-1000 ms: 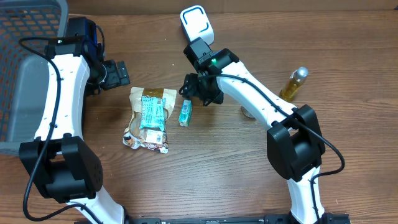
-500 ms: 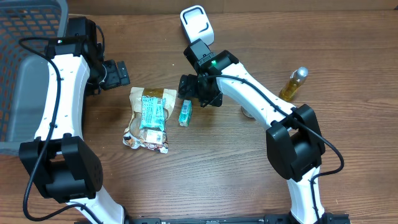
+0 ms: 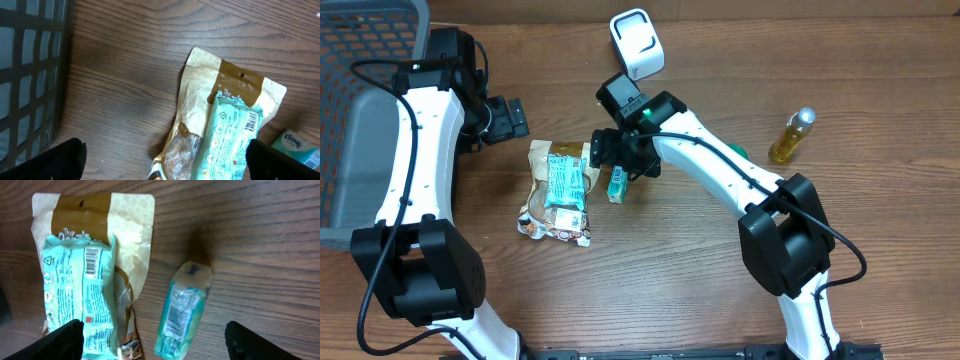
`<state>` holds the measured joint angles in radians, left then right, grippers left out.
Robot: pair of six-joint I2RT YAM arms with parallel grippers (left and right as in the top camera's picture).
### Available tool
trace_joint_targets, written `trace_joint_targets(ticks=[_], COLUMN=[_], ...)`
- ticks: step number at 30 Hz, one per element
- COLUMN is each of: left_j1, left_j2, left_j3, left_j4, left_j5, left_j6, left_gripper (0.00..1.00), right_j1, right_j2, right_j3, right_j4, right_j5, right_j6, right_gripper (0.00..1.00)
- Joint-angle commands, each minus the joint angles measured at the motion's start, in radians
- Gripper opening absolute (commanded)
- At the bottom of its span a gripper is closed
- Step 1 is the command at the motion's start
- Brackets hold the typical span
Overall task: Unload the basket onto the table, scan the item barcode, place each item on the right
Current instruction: 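Lower the right gripper and close it on the Kleenex pack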
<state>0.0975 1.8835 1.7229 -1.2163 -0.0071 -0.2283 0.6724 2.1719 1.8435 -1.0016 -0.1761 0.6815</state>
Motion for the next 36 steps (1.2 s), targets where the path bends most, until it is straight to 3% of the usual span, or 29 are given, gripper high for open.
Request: trace_joint_targets(ticks=[1, 24, 35, 36], left_j1=[-0.007, -0.007, -0.007, -0.007], left_j2=[-0.006, -0.006, -0.006, -0.006], left_j3=[-0.002, -0.002, -0.002, -0.002], left_j4=[-0.001, -0.001, -0.001, -0.001], left_j5=[0.007, 0.007, 0.007, 0.007], left_j6=[0.015, 0.015, 0.015, 0.015], left_gripper=[0.99, 0.99, 1.0, 1.0], right_j1=[0.012, 0.013, 0.013, 0.013], right_j2=[-0.015, -0.015, -0.015, -0.015], right_j3=[-0.005, -0.026, -0.136, -0.136], right_j4=[0.006, 0.016, 0.114, 0.12], right_j5=[0.026, 0.029, 0.029, 0.03], right_j6=[0.006, 0.006, 0.006, 0.006], right_gripper=[0.87, 0.86, 0.67, 0.59])
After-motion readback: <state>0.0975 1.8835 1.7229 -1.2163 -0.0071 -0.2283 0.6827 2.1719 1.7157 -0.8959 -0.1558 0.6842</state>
